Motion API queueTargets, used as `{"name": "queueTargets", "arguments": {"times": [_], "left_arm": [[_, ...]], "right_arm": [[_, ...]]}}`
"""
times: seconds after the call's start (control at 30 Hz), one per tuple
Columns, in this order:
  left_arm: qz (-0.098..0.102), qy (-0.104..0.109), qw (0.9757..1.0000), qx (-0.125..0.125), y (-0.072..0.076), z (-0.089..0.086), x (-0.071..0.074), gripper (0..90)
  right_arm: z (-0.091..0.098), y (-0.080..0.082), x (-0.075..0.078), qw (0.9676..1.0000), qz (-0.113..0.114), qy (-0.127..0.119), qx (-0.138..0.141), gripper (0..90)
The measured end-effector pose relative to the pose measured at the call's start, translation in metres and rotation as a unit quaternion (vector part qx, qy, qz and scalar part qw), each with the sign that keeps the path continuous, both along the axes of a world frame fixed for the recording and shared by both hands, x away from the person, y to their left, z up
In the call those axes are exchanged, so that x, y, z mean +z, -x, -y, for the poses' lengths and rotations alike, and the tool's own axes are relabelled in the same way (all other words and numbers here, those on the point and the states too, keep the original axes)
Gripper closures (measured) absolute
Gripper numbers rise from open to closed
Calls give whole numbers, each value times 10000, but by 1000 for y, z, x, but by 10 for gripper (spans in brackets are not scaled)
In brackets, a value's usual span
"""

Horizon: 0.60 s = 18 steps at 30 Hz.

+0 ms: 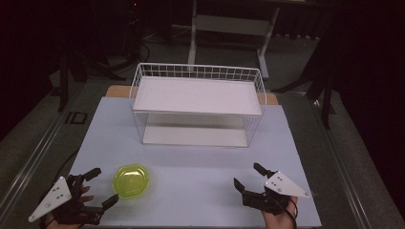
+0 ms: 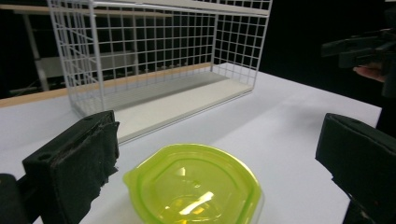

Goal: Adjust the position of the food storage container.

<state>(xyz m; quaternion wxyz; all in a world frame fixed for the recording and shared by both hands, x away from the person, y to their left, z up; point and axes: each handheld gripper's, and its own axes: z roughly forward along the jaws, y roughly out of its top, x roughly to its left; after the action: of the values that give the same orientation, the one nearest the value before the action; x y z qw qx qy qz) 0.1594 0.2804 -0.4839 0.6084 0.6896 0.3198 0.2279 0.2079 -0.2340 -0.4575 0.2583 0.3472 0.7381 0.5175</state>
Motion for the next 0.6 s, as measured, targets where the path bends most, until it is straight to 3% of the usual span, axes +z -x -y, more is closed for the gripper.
{"name": "queueTargets", "arguments": {"times": [0.07, 0.17, 0.27, 0.37, 0.43, 0.6], "left_arm": [[36, -34, 10000, -24, 1, 1, 0, 2], [-21, 242, 9995, -196, 2, 1, 2, 2], [132, 187, 9997, -63, 4, -1, 6, 2], [213, 401, 9990, 52, 4, -7, 17, 2], [292, 403, 9987, 123, 4, -10, 24, 3], [283, 388, 9988, -30, 4, -10, 31, 3]], "right_arm": [[0, 1, 0, 10000, 21, 7, 12, 167], [0, 2, 2, 9999, 134, 14, 53, 166], [0, 4, 3, 9997, 170, -90, 124, 167], [-1, 5, 5, 9995, 166, -205, 173, 167], [-2, 5, 6, 9995, 186, -208, 180, 167], [-4, 5, 6, 9994, 186, -237, 186, 167]]}}
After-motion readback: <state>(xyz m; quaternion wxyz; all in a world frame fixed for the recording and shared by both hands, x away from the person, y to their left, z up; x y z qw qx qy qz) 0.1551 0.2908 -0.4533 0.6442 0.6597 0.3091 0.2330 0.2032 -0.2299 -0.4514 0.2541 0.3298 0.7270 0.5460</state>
